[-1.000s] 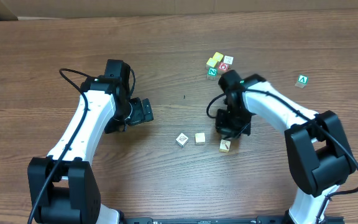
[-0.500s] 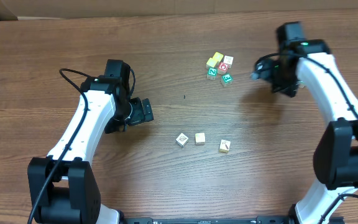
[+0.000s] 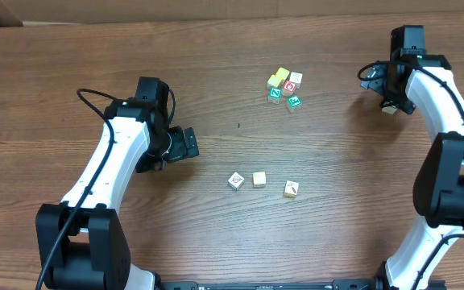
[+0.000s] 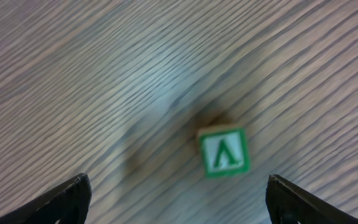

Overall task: Flip 3 blocks
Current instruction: 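Move right gripper to the green A block at the right, then grasp the green A block with right gripper and lift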

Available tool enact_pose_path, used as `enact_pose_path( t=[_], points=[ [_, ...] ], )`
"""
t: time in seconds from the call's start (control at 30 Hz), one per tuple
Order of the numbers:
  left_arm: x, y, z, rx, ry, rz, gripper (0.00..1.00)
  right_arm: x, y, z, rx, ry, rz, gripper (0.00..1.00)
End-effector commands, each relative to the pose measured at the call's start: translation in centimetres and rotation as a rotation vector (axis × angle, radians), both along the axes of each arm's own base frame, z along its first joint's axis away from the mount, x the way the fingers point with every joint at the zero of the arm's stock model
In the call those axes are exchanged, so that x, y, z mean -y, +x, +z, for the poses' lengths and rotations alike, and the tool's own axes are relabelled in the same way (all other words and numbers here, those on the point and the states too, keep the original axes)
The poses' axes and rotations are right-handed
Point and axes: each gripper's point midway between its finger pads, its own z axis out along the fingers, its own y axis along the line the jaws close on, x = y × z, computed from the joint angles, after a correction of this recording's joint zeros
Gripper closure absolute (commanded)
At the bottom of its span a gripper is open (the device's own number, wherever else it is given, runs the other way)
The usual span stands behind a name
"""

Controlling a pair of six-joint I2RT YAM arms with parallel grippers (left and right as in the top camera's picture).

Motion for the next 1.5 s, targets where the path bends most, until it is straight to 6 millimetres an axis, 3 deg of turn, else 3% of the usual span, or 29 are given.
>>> enact_pose_path(
  t=[0.0, 0.27, 0.63, 0.77, 0.83, 1.03, 1.2, 1.47],
  points=[
    [0.1, 0.3, 0.5, 0.018, -0.006, -0.005, 0.00, 2.2, 0.3, -0.1, -0.003, -0.118, -0.042, 0.13],
    [0.1, 0.3, 0.5, 0.018, -0.006, -0.005, 0.00, 1.8, 0.7, -2.2, -0.034, -0.109, 0.015, 0.21],
    [0.1, 0.3, 0.5, 0.018, -0.006, -0.005, 0.00, 3.6, 0.1, -3.0, -0.042, -0.037, 0.002, 0.32],
    [0.1, 0.3, 0.5, 0.018, -0.006, -0.005, 0.00, 1.7, 0.8, -3.6, -0.019, 0.057, 0.155, 0.32],
    [0.1, 0.3, 0.5, 0.018, -0.006, -0.005, 0.00, 1.7, 0.8, -3.6, -0.021, 0.053, 0.161, 0.32],
    [0.1, 0.3, 0.5, 0.018, -0.006, -0.005, 0.00, 1.7, 0.4, -3.8, -0.036, 0.057, 0.161, 0.49],
    [0.1, 0.3, 0.5, 0.018, -0.006, -0.005, 0.00, 3.1, -0.1, -3.8, -0.063, -0.018, 0.122, 0.49],
    [0.1, 0.3, 0.5, 0.018, -0.006, -0.005, 0.00, 2.4, -0.6, -4.1, -0.074, 0.032, 0.107, 0.50]
  ],
)
